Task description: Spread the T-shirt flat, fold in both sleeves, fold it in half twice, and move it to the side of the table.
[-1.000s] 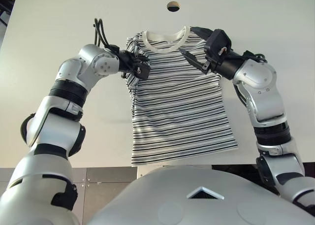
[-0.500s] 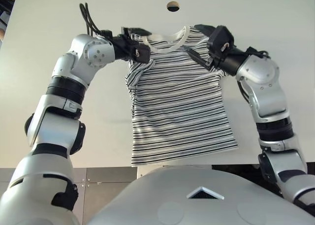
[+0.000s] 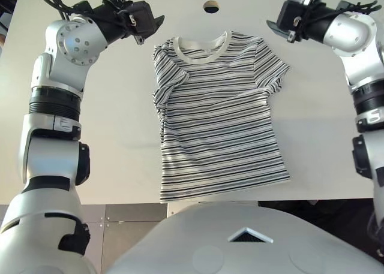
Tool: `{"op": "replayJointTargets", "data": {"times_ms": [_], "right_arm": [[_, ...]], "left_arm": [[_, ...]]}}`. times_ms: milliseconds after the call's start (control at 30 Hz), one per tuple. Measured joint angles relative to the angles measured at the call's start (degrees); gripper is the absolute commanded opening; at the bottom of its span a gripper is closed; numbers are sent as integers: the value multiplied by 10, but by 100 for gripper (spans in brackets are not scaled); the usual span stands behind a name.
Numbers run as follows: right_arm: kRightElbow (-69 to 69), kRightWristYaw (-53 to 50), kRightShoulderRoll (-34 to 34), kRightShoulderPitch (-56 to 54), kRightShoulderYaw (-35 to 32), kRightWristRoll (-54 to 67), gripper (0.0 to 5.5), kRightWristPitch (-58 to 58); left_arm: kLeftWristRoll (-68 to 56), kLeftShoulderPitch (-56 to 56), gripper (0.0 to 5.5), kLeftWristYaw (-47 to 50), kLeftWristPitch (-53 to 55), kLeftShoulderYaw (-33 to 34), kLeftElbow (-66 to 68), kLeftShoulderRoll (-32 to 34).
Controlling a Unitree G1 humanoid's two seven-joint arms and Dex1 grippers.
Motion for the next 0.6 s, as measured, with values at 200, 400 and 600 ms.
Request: {"op": "replayJointTargets", "data": {"times_ms": [200,400,600], "right_arm": [[147,-105,-36,-55,74,-128,276,-71],[205,-246,-53,-52,168,-250,276,-116],[220,-327,-53,-40,220,-306,276,-138]], "left_arm": [[0,12,376,-1,-9,1,-14,17],[-1,17,376,-1,-10,1,-20,25],[-1,20,376,-2,-9,1,-30,26]]}}
